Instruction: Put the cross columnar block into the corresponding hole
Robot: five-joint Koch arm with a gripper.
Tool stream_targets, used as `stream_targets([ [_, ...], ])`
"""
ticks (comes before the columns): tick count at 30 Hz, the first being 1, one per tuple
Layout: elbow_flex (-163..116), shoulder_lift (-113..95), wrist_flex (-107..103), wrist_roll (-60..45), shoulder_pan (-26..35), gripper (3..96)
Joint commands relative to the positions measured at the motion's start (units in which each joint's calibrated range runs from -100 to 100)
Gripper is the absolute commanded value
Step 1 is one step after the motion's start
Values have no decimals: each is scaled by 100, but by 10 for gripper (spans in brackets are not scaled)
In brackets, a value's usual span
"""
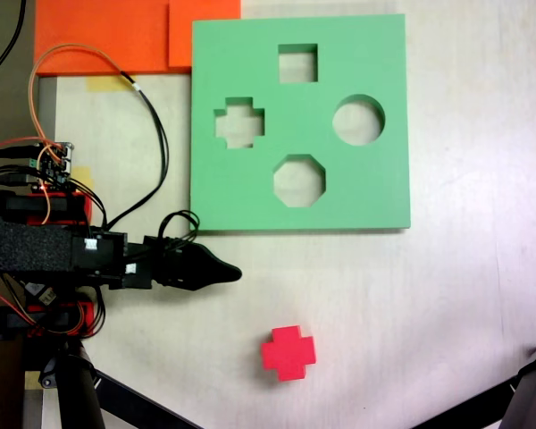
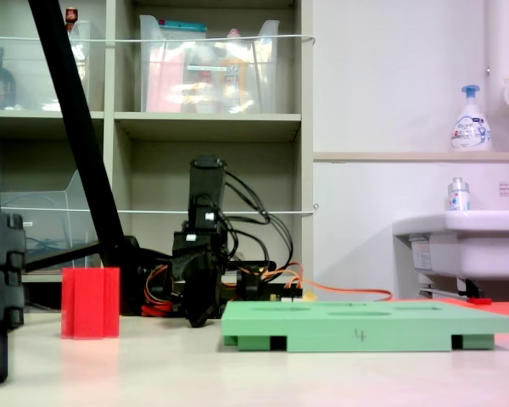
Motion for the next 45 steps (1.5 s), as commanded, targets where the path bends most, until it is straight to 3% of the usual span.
stream_targets([
  [1,-108,-55,-568,-20,24,493],
  [28,-108,-55,-578,5,5,491],
  [35,-108,-55,-665,1675,-669,458],
  [37,-18,-55,-1608,2022,-781,444],
  [41,2734,43,-5056,2608,-791,444],
  [45,5166,1677,-7338,2847,-786,444],
])
